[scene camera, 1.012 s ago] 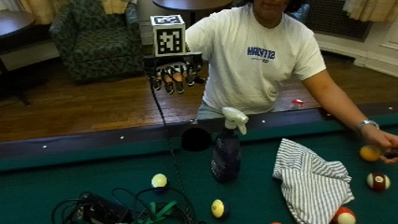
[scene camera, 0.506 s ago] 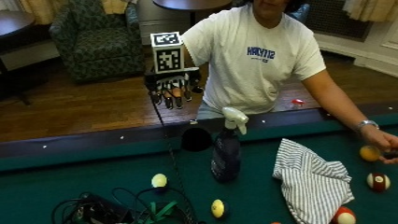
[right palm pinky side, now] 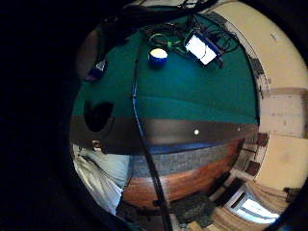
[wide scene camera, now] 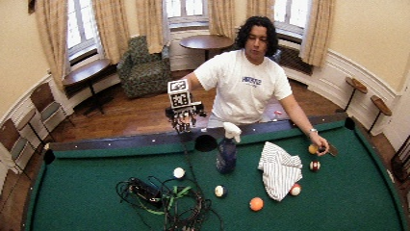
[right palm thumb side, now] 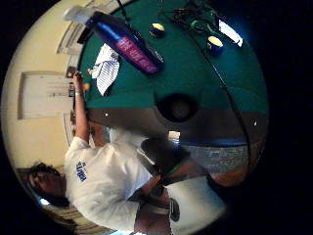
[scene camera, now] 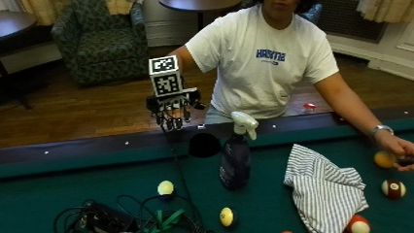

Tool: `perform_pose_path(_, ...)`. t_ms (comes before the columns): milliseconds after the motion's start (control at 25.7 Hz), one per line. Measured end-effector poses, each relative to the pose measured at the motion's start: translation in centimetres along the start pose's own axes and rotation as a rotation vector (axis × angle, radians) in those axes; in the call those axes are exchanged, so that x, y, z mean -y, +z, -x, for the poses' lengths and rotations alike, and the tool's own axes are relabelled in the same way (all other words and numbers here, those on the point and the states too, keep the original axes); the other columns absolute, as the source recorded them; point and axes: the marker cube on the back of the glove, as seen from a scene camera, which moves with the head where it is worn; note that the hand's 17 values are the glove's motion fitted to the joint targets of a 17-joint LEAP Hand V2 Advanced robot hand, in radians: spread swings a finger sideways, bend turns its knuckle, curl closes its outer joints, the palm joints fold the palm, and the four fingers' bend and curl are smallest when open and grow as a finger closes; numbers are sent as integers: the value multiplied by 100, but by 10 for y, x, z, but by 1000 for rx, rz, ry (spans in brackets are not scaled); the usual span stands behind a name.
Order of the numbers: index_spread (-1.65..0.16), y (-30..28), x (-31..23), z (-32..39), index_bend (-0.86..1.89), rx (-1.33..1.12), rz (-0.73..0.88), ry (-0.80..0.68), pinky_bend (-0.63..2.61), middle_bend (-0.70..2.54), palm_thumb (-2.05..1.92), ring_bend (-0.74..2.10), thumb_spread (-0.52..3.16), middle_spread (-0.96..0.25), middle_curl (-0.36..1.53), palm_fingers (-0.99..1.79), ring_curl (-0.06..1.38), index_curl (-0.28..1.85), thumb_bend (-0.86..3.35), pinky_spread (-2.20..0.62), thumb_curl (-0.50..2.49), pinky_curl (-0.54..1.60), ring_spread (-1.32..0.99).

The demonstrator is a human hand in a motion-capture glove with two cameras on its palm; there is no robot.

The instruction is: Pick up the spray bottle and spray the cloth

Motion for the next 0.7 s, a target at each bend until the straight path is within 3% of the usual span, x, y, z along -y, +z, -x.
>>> perform_pose_path(700, -38, 65, -1, -8, 11, 131, -59, 35, 55, 29, 39, 44, 87, -3, 31, 15, 26, 14, -3, 24, 31, 33, 0)
